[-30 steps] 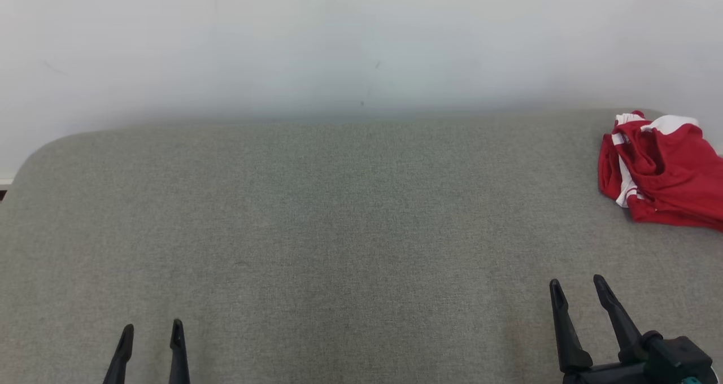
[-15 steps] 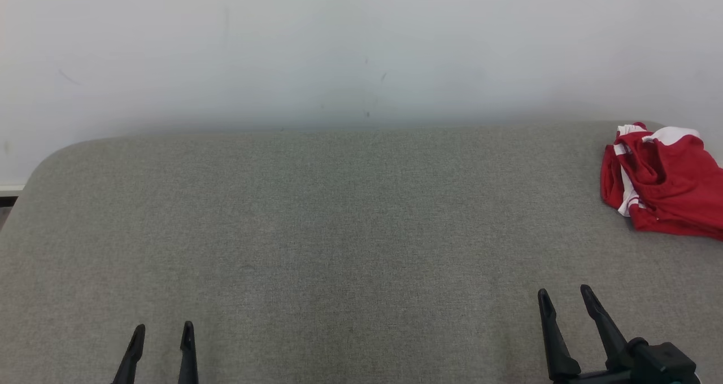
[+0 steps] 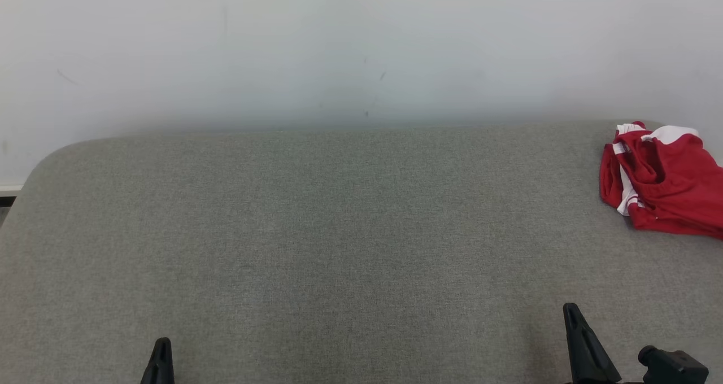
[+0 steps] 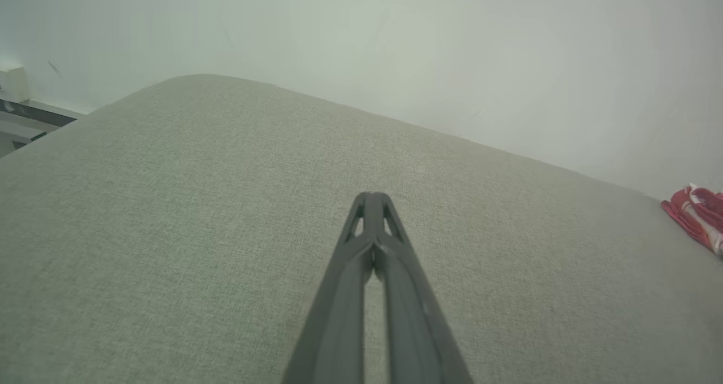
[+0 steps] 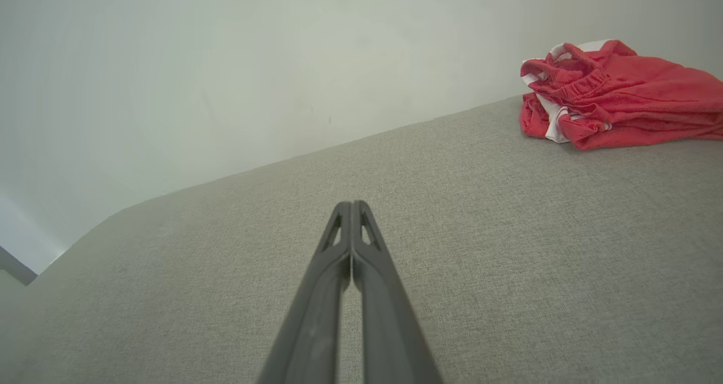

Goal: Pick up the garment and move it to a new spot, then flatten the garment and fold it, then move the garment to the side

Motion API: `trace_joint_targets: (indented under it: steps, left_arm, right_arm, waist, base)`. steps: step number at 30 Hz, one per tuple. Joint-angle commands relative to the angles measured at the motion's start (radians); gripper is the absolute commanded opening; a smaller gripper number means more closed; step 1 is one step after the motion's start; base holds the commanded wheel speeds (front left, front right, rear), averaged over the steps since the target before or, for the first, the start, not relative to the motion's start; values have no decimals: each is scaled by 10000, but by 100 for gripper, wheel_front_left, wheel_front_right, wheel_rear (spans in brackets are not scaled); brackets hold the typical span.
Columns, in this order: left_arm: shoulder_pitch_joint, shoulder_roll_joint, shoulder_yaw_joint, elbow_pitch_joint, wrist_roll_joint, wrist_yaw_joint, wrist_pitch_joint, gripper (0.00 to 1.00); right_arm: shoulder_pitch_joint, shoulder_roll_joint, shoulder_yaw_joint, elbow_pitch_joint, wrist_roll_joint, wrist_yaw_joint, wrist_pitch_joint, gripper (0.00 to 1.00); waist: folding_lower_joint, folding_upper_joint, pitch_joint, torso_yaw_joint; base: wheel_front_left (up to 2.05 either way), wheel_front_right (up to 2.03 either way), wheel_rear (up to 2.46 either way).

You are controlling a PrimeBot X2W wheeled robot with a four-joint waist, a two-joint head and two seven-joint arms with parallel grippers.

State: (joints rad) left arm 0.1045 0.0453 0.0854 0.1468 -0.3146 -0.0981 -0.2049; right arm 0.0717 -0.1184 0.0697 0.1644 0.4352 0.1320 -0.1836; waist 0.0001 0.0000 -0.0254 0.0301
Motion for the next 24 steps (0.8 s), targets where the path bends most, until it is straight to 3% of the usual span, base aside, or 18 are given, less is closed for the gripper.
trace_joint_targets:
  steps: [1, 24]
  left_arm:
    - [-298, 38, 39, -119, -347, -46, 66, 0]
    - [-864, 47, 88, 182, -4172, -137, 978, 0]
  right_arm:
    - [-286, -11, -74, -120, 335, -2, 42, 0]
    - [-780, 72, -443, 157, 3925, -7, 790, 0]
  waist:
    - [0, 0, 2, -3]
    - [-1, 0, 56, -63]
  base:
    - [0, 0, 0]
    - [0, 0, 0]
